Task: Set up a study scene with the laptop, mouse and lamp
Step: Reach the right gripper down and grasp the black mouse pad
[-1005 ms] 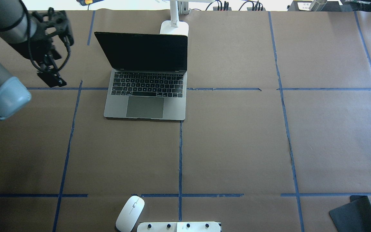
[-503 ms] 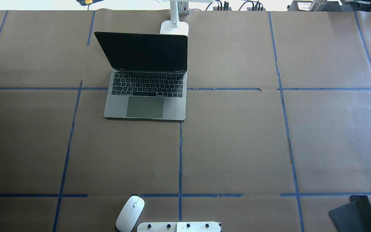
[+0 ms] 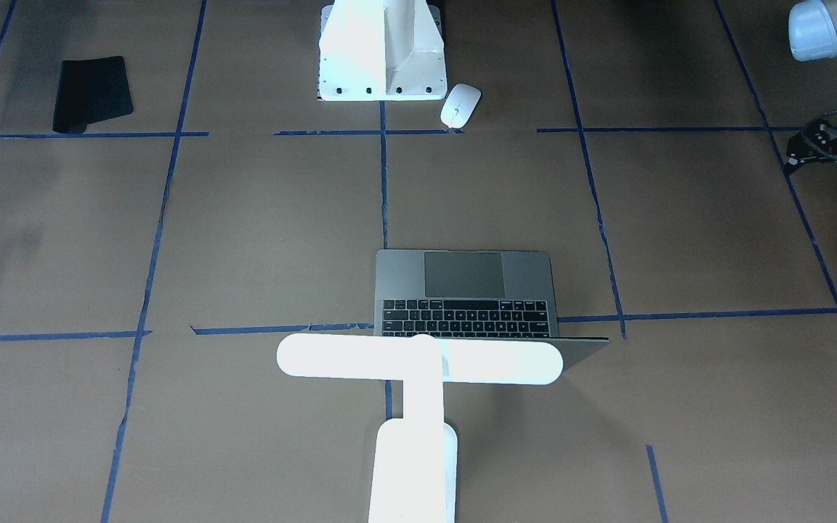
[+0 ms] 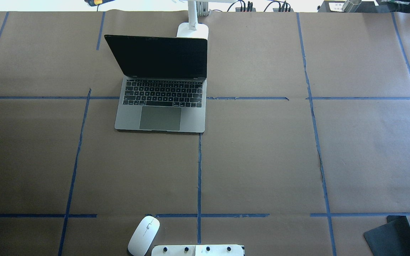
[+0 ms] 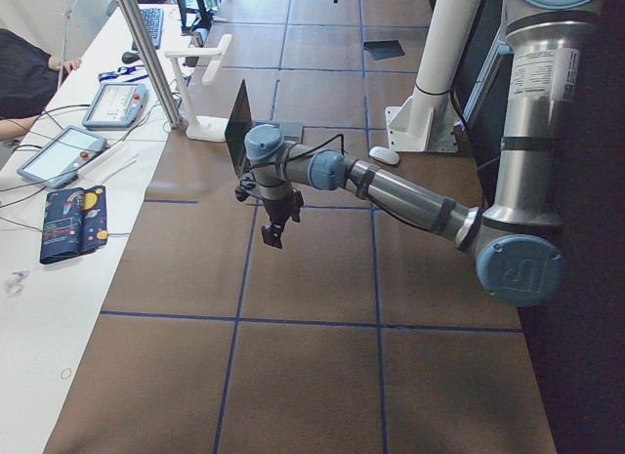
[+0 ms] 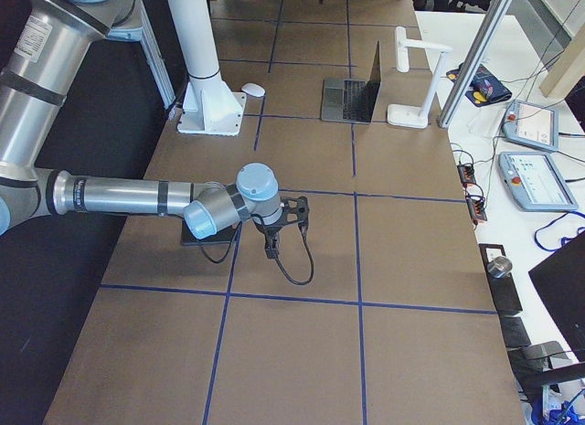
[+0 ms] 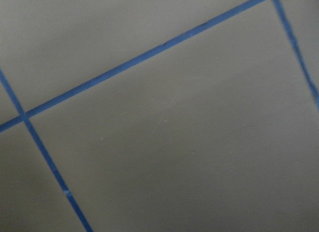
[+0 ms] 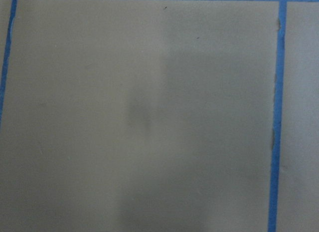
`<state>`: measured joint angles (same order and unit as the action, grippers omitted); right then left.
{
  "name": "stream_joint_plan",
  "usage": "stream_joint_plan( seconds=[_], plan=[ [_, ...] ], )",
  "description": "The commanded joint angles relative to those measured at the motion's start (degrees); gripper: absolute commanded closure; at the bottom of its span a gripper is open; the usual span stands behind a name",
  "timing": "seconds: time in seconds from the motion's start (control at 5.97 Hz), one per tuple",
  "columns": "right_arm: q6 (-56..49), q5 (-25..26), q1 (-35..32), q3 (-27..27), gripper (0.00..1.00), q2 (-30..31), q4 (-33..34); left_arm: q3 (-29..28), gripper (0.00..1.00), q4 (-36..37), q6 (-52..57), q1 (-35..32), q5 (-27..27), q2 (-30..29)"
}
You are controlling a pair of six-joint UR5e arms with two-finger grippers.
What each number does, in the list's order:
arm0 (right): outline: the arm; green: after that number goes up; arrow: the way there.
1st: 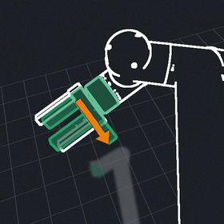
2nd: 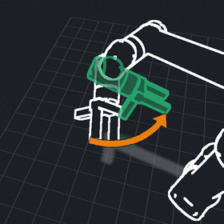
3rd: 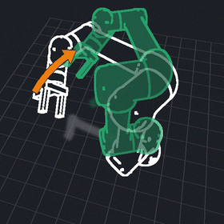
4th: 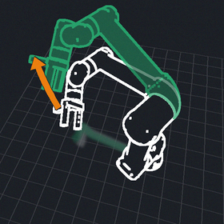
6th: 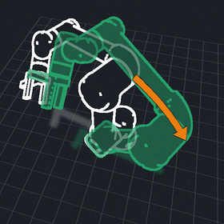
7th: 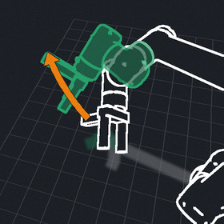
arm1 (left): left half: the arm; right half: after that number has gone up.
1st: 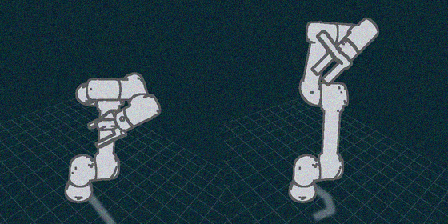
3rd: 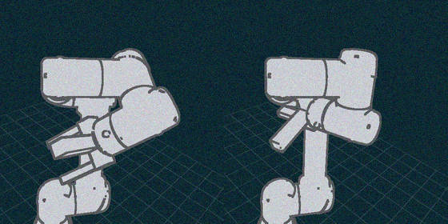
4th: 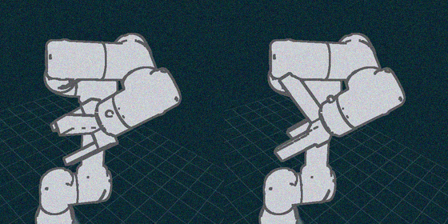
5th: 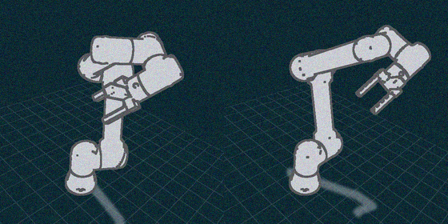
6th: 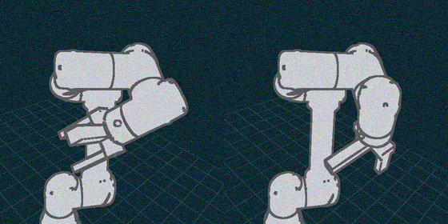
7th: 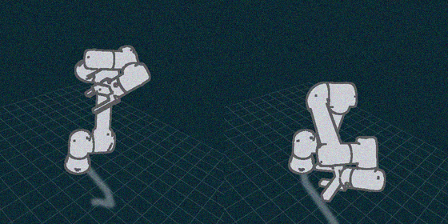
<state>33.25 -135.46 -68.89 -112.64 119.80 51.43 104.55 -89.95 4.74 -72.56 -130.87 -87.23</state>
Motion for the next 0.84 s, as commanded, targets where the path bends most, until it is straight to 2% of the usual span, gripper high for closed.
stream_joint_plan(
  seconds=[0.0, 0.17, 0.34, 0.5, 0.67],
  plan=[
    [12.1, 3.2, 8.5, 0.4, 0.00, 7.7, -17.0, -8.1, 0.00, -13.7, -1.1, -2.2, -0.8, 3.4],
    [15.2, 7.0, 14.4, 0.6, 0.00, 8.2, -18.9, -8.1, 0.00, -13.8, -1.9, -2.8, -3.3, 3.4],
    [17.6, 12.8, 20.8, 0.9, 0.00, 8.2, -20.9, -7.9, 0.00, -13.8, -1.9, -2.9, -3.6, 3.5],
    [26.5, 17.6, 28.6, 1.1, 0.00, 8.2, -25.0, -7.5, 0.00, -13.8, -1.9, -2.9, -3.7, 3.6],
    [32.1, 25.6, 38.1, 3.4, 0.00, 8.1, -27.8, -7.3, 0.00, -13.8, -2.0, -3.2, -4.9, 3.6]
  ],
)
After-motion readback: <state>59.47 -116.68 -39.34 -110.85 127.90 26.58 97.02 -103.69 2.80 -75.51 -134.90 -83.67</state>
